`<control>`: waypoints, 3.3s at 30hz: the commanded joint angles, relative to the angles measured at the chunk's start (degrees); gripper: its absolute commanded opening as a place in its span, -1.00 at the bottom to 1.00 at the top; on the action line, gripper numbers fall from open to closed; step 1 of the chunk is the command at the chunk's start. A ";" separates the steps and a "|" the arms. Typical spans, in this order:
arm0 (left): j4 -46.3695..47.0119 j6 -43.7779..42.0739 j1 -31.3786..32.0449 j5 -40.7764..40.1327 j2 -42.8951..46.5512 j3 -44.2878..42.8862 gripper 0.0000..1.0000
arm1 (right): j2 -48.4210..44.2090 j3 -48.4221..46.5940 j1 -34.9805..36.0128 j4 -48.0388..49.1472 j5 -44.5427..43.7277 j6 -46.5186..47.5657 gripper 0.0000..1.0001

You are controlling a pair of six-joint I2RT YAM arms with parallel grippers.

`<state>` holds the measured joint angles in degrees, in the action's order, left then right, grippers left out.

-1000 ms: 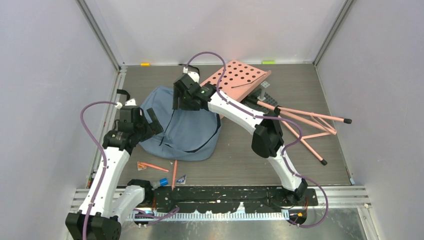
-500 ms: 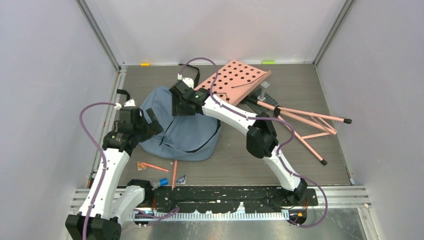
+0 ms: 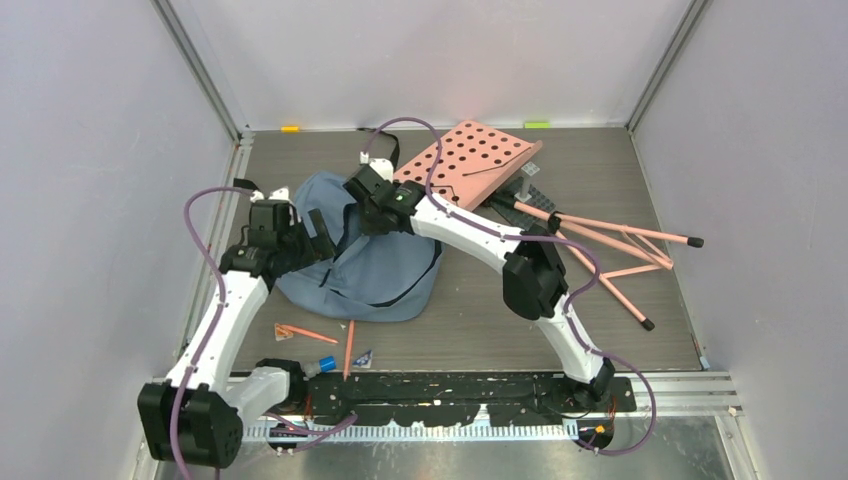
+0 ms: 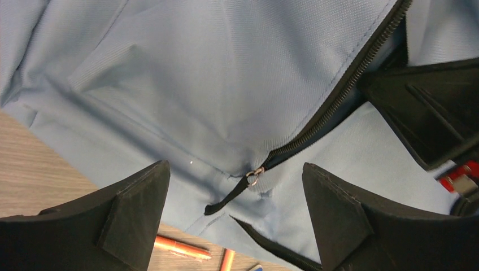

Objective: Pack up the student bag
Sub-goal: Unzip the student bag at the center of the board, then pick up the stationery from the center of the board.

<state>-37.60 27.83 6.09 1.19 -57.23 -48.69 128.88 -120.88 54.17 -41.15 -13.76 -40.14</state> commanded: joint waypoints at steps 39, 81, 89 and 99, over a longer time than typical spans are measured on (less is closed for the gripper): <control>3.77 -17.80 -2.02 -25.68 -18.02 -16.22 -0.96 | -15.61 18.41 -6.12 5.37 -10.66 5.92 -0.99; -16.76 -1.56 -2.20 4.98 6.21 -9.12 0.95 | -37.12 49.84 18.09 35.45 26.25 37.36 0.36; -11.13 -4.69 -2.20 7.29 11.78 -1.17 1.00 | -27.95 54.72 22.56 42.96 17.04 42.69 0.34; -6.76 -7.31 -2.18 3.87 16.49 2.38 0.97 | -19.47 54.20 23.96 44.92 12.71 48.75 0.35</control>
<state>-48.05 22.37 4.29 6.59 -43.33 -45.67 110.41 -65.67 77.82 -0.23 1.87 5.21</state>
